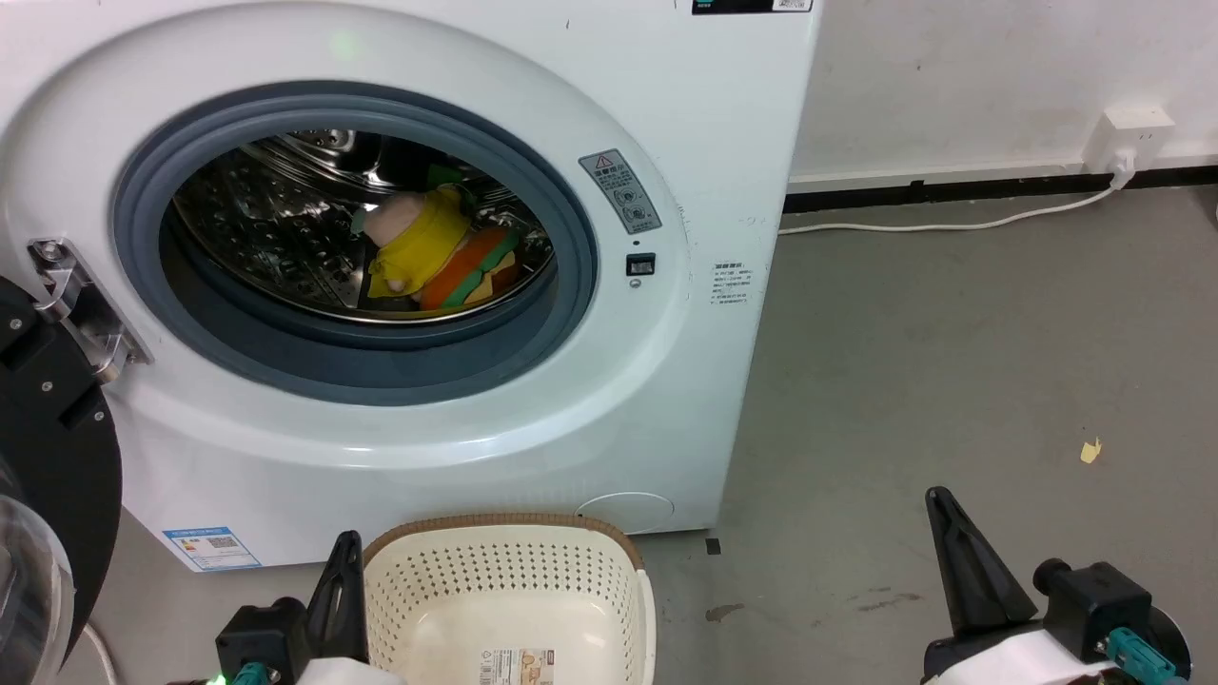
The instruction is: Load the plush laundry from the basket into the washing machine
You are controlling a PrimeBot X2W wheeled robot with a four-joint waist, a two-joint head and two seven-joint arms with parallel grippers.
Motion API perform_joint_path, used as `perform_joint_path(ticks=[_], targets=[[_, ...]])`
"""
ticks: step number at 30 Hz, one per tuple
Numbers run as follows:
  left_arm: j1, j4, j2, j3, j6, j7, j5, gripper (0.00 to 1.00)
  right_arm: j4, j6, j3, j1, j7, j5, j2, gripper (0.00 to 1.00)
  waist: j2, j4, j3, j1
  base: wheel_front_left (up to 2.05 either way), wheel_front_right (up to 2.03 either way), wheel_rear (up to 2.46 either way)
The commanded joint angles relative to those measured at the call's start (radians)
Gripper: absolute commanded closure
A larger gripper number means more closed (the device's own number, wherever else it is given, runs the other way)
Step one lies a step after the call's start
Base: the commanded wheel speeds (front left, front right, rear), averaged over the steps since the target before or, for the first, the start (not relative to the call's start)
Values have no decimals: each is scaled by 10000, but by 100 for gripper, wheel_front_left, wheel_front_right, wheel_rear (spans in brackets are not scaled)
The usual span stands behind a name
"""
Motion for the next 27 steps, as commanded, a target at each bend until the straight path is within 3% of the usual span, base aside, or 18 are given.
perform_joint_path(ticks=[1,27], targets=[[-199,-69,3,-11,-40,60,88,100,-54,-2,-28,-130,61,-102,-3,100,0,1,-4,0,0,0,0],[-401,-379,2,-52,-79,591,472,100,-107,-4,-171,-290,594,-469,-4,100,0,14,-87,0,0,0,0]])
